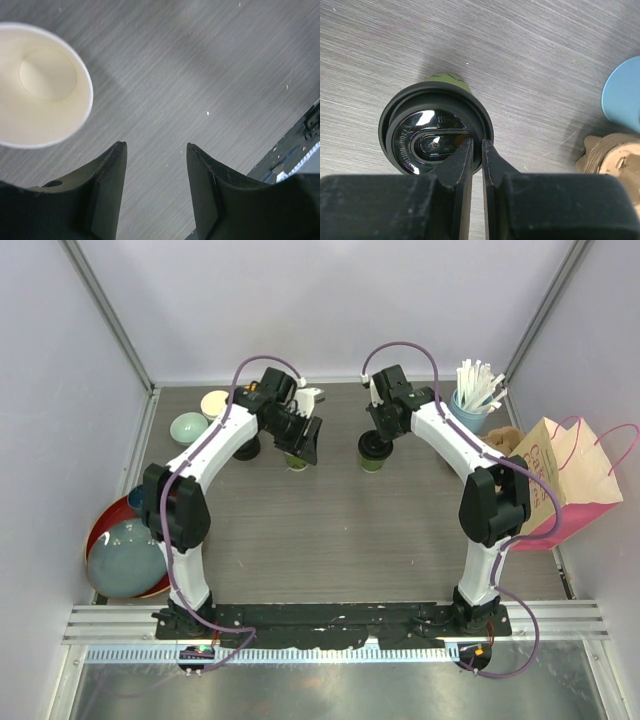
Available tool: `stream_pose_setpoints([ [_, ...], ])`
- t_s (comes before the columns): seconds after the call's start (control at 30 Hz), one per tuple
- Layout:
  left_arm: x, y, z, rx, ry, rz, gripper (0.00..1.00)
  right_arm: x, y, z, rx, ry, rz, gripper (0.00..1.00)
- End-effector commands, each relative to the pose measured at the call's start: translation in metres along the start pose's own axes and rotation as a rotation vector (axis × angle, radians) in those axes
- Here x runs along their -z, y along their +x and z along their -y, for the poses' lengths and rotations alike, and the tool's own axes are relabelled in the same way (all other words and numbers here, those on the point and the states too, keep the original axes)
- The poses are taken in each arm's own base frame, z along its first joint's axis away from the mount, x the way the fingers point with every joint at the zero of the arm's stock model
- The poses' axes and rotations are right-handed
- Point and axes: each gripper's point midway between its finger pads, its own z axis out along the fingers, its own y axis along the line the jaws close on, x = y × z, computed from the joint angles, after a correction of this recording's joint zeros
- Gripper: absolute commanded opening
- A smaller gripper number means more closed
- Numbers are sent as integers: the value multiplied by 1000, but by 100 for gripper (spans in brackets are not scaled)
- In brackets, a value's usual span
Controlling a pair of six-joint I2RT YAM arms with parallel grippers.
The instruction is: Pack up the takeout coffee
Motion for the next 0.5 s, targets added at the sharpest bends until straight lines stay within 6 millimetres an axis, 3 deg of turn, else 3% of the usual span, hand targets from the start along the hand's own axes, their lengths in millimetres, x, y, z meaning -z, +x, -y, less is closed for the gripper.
stream_pose_setpoints([
  [0.0,-10,-35,15,32,34,79,54,17,-14,5,-87,36,31,1],
  [0.13,-25,-52,18,62,44,102,53,11,-10,-4,-93,-10,14,2],
  [0.2,-34,-54,19,90,52,94,52,9,-9,-7,-94,-28,2,9],
  [0.27,-37,-61,21,91,55,102,52,10,-10,-11,-92,-49,-2,22],
  [0.47,-46,-75,26,97,60,118,52,29,-29,-10,-101,-73,72,43],
])
